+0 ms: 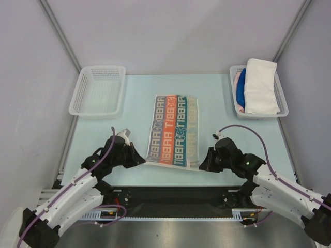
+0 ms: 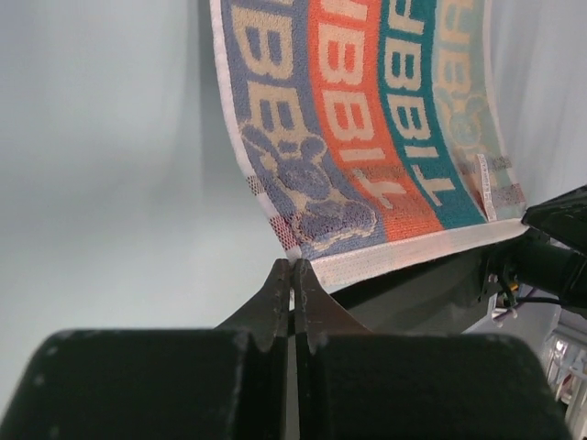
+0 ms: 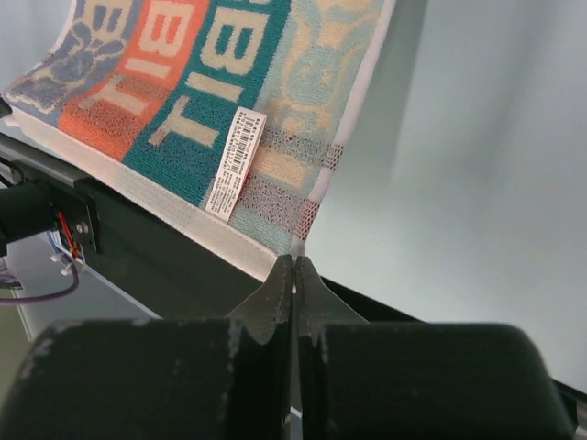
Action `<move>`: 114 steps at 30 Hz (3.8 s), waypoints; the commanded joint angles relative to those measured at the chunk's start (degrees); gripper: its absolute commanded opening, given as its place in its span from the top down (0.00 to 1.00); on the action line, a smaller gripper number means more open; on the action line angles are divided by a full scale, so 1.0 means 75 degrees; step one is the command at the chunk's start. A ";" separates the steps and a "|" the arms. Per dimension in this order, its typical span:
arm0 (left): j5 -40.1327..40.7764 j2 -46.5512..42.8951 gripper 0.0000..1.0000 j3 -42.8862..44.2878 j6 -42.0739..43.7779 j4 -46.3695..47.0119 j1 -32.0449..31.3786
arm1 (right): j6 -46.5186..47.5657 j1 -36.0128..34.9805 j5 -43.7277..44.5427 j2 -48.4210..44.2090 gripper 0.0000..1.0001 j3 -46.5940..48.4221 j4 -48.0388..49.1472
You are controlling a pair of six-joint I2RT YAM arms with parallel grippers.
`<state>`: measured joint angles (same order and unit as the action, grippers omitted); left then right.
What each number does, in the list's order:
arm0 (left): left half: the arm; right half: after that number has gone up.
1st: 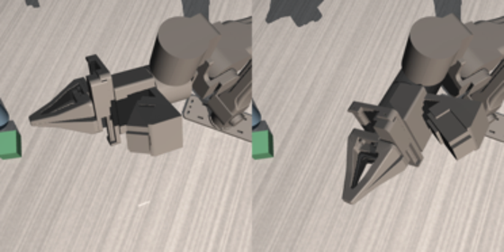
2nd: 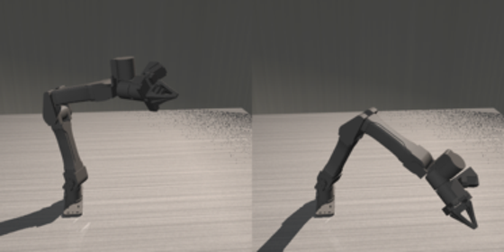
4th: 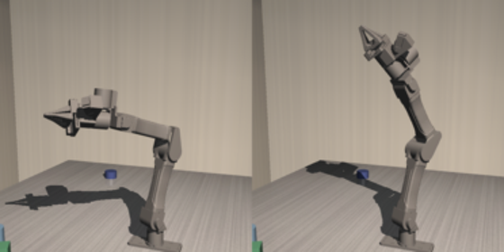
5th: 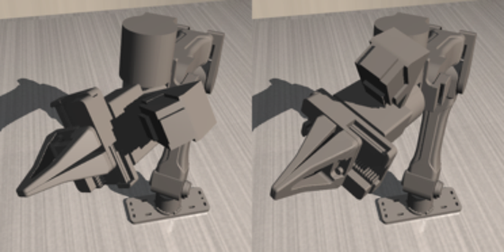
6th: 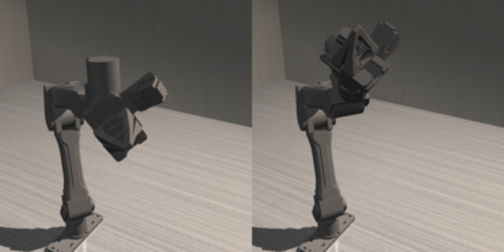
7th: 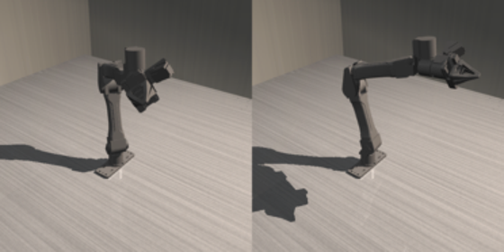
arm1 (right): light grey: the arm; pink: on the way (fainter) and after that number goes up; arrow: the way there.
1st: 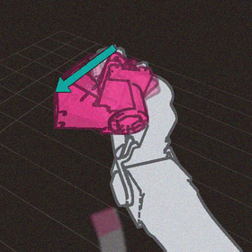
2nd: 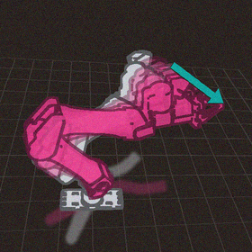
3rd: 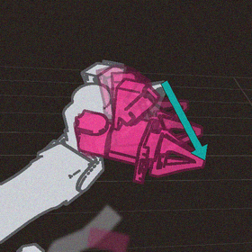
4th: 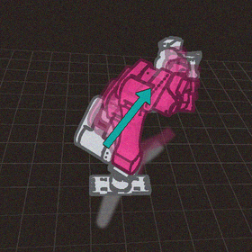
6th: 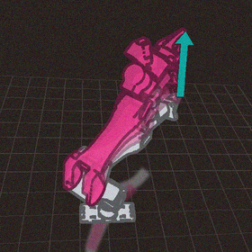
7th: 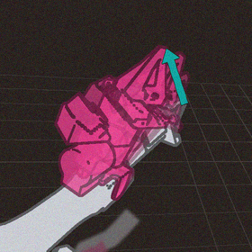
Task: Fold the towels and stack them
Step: Move the towel to the center of the board, then fold the towel
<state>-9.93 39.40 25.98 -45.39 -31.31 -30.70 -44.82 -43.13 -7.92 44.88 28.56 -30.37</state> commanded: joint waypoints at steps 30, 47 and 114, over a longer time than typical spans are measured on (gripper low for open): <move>0.0200 -0.0392 0.97 0.1025 0.0192 -0.1523 -0.0489 | -0.1398 -0.2259 0.2253 0.0026 1.00 0.0716 -0.1636; 0.0586 0.4308 0.93 0.2968 0.0555 0.1761 -0.0372 | 0.0960 0.1496 0.0166 0.3319 1.00 0.1453 0.1493; -0.1336 1.0590 0.89 0.9157 0.0333 0.2253 0.2136 | 0.1429 0.4321 -0.0795 0.9578 1.00 0.8673 0.1460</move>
<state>-18.72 118.78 91.74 -42.04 -16.75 -15.35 -34.06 -11.35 -13.41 117.49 90.70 -19.62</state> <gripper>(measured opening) 0.112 0.017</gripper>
